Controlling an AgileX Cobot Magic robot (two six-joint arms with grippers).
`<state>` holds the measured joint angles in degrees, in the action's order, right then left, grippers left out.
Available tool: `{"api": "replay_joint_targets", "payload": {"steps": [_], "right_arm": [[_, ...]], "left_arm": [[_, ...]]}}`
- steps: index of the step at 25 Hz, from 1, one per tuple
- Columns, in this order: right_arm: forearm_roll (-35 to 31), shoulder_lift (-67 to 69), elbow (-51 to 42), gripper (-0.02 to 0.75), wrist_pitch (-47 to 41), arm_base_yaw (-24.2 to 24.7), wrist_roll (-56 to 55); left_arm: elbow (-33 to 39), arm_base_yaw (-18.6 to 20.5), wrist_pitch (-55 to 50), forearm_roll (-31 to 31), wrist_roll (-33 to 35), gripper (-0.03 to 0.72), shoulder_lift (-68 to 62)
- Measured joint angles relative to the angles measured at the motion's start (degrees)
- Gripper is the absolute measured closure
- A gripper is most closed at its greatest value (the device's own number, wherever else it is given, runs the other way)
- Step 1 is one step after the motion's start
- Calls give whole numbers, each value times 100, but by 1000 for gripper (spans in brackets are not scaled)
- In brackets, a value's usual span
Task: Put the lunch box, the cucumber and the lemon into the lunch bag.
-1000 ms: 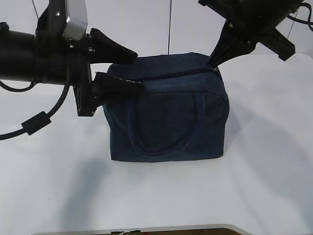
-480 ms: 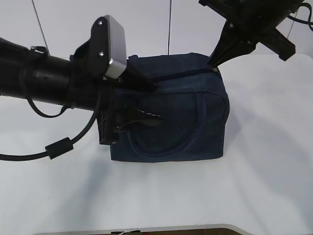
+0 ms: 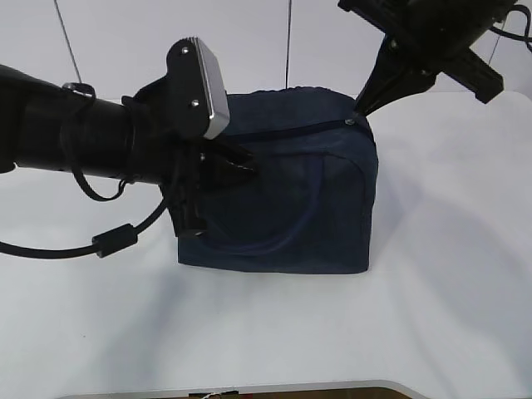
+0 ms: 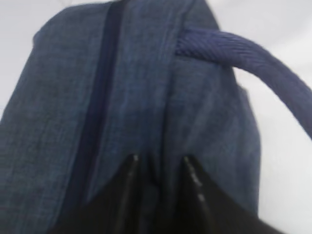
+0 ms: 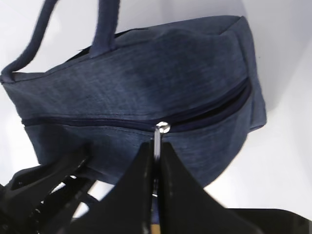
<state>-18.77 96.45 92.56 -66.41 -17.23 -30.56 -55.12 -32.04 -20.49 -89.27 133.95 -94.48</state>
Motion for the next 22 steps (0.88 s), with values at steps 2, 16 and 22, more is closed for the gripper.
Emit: {"api": "replay_joint_targets", "payload": {"steps": [2,16,22], "right_arm": [[53,0,0,733,0,12,0],[562,46,0,733,-402,281,29],[729,187,0,733,-411,281,266]], "left_arm": [[0,0,166,0,0,640,0],[0,0,227,0,0,691,0],[0,0,346,0,0,691,0]]}}
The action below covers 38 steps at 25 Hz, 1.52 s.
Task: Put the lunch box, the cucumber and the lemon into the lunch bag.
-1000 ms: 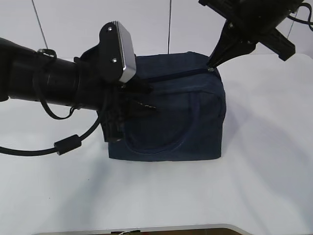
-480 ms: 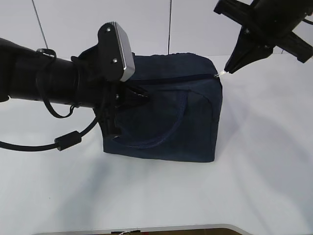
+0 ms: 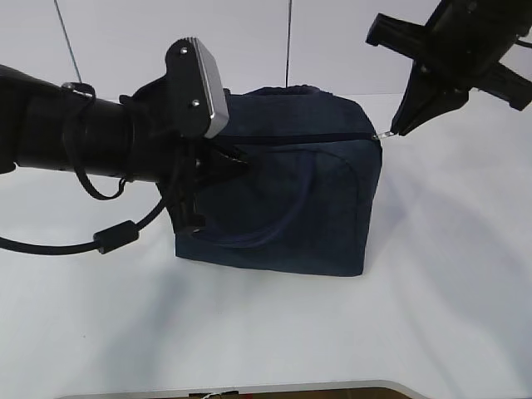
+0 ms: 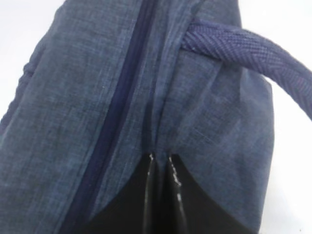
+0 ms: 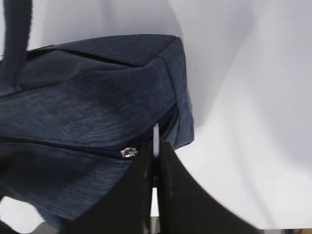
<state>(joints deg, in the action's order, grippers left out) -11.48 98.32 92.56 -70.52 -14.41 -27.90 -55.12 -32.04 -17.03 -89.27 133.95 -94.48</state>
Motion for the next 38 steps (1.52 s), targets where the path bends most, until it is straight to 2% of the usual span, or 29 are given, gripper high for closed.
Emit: {"api": "replay_joint_targets", "payload": {"steps": [11,16,24,38], "right_arm": [[186,326,10,733,0,0,314],[-115,527,10,733,33,0,314],[-924,711,10,733,94,114,314],[-1276,1334,34,733,433,147,451]], "left_arm": [[0,-8,593,-112,0,691,-12],[0,-22,1149,-473,0,691,-12],[0,-22,1703,-574,0,691,-12],[0,-22,1893,-586,0,691,-12]]}}
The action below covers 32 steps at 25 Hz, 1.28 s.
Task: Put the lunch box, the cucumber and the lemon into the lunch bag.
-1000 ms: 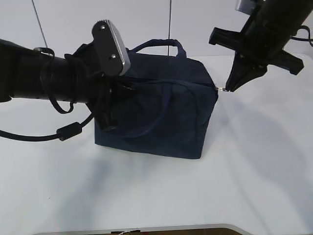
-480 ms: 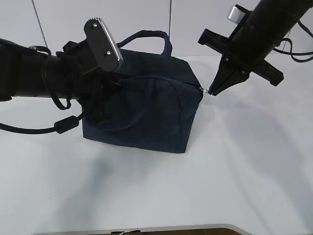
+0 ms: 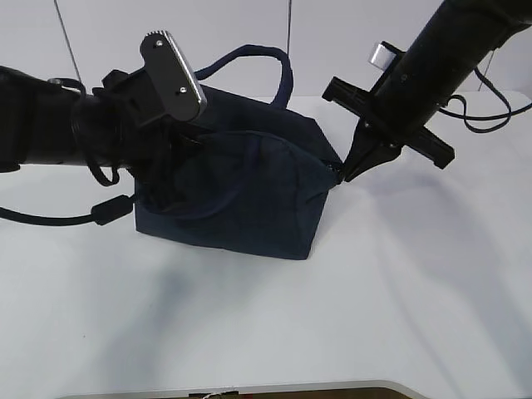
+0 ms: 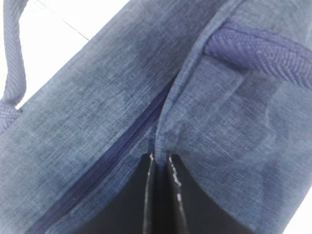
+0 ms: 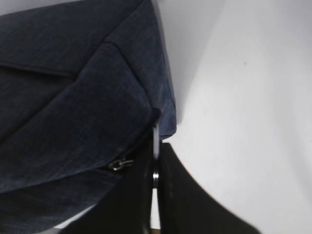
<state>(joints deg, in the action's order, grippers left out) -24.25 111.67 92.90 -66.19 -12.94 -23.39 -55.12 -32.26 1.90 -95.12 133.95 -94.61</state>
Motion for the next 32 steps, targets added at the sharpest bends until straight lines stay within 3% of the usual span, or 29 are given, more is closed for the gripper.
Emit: {"api": "replay_joint_targets", "payload": {"steps": [17,32], "right_arm": [[-664,38,774,733,-360,142,369],[-969,51,775,733,-363,496,685]], "left_arm": [[0,10,287,-57,2,691,0],[0,10,289,-66,2,691,0]]}}
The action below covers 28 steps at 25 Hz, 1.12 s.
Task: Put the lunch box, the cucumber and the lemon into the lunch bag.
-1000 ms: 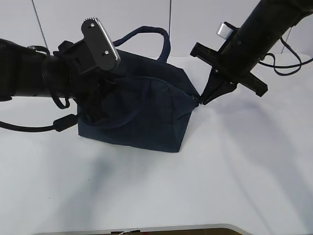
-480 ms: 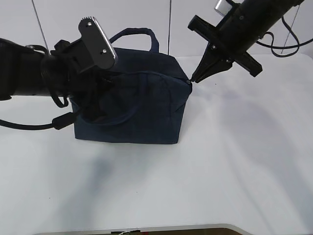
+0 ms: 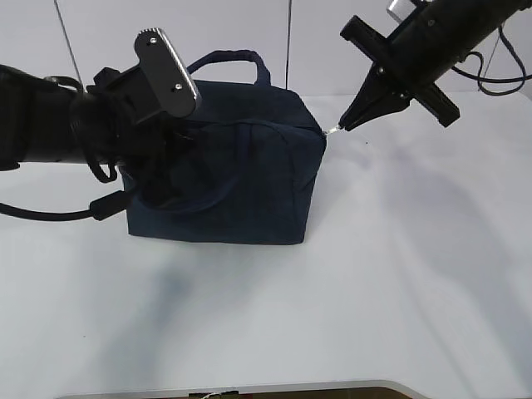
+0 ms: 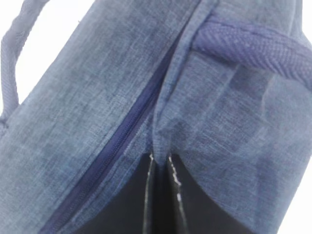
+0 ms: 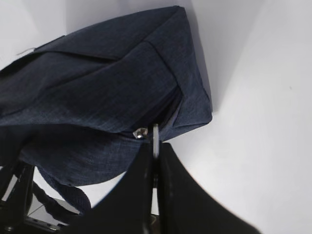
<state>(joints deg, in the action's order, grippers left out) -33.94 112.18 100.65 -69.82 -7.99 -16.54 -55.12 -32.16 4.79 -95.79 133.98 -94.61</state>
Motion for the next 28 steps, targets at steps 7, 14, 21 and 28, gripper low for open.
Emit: {"api": "replay_joint_targets", "payload": {"steps": [7,14,21,28], "right_arm": [[-75,121,0,733,0,115,-21],[-34,395,0,733,0,128,-21],[-72,508,32,733,0,146,85],[-21,655,55,733,0,146,154]], "left_arm": [[0,0,-43,-154,0,691,0],[0,0,-43,-447,0,692,0],[10,98,-144,-726,21,692,145],[10,255,-431,-785,21,692,283]]}}
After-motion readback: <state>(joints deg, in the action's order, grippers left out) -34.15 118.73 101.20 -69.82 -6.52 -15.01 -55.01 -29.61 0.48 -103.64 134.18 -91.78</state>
